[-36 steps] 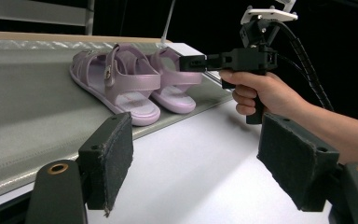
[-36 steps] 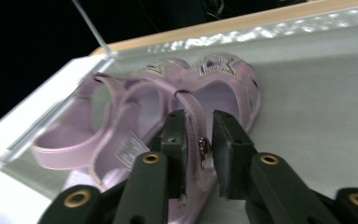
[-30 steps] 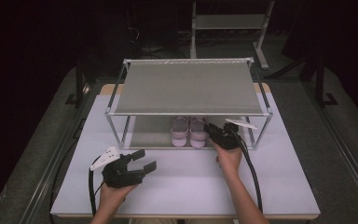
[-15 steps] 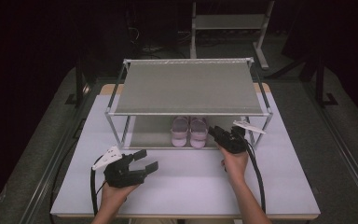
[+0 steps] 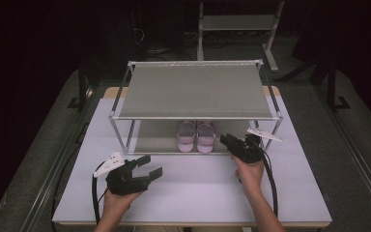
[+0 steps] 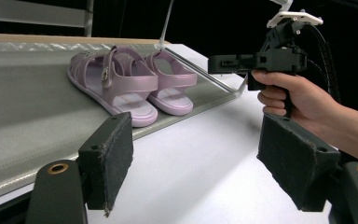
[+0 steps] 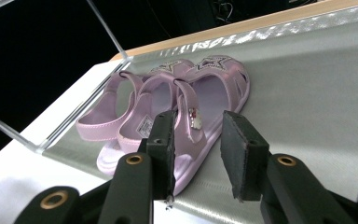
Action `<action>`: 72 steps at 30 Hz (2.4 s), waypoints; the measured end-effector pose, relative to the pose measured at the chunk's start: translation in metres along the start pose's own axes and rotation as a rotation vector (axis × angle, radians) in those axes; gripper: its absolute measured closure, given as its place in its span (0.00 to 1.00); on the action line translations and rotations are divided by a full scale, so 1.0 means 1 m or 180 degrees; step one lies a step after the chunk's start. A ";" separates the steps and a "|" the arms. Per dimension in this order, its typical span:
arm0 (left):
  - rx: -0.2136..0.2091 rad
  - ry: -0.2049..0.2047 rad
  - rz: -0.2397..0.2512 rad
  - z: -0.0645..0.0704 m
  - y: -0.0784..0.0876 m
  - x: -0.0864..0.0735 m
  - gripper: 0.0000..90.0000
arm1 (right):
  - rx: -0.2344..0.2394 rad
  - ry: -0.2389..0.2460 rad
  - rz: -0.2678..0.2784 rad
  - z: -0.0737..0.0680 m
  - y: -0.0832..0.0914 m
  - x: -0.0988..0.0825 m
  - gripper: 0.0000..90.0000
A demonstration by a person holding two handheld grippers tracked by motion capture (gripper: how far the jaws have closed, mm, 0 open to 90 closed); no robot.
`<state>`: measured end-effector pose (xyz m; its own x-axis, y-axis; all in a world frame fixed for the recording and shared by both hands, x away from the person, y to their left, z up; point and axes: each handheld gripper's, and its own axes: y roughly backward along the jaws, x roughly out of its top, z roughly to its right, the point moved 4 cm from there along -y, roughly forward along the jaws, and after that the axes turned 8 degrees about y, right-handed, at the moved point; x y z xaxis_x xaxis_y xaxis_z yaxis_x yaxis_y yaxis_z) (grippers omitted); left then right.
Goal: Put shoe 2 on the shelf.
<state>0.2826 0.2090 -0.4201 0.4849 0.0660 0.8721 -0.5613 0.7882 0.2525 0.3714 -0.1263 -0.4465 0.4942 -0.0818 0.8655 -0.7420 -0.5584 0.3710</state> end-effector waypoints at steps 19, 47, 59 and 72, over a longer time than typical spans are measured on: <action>-0.0007 -0.0011 -0.0021 0.001 -0.002 -0.001 0.29 | 0.0115 0.0000 -0.0095 0.008 0.030 0.000 0.70; 0.0003 -0.0012 -0.0021 0.001 -0.001 -0.001 0.29 | 0.0345 -0.0033 -0.0208 0.013 0.053 -0.008 0.62; 0.0004 -0.0020 -0.0025 0.001 0.000 -0.001 0.29 | 0.0370 -0.0020 -0.0247 0.015 0.061 -0.012 0.62; 0.0011 -0.0015 -0.0021 0.001 0.000 -0.001 0.29 | 0.0399 -0.0003 -0.0242 0.015 0.072 -0.014 0.61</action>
<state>0.2818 0.2085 -0.4208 0.4856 0.0579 0.8723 -0.5604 0.7864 0.2598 0.3183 -0.1780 -0.4370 0.5473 -0.0359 0.8362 -0.6399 -0.6619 0.3904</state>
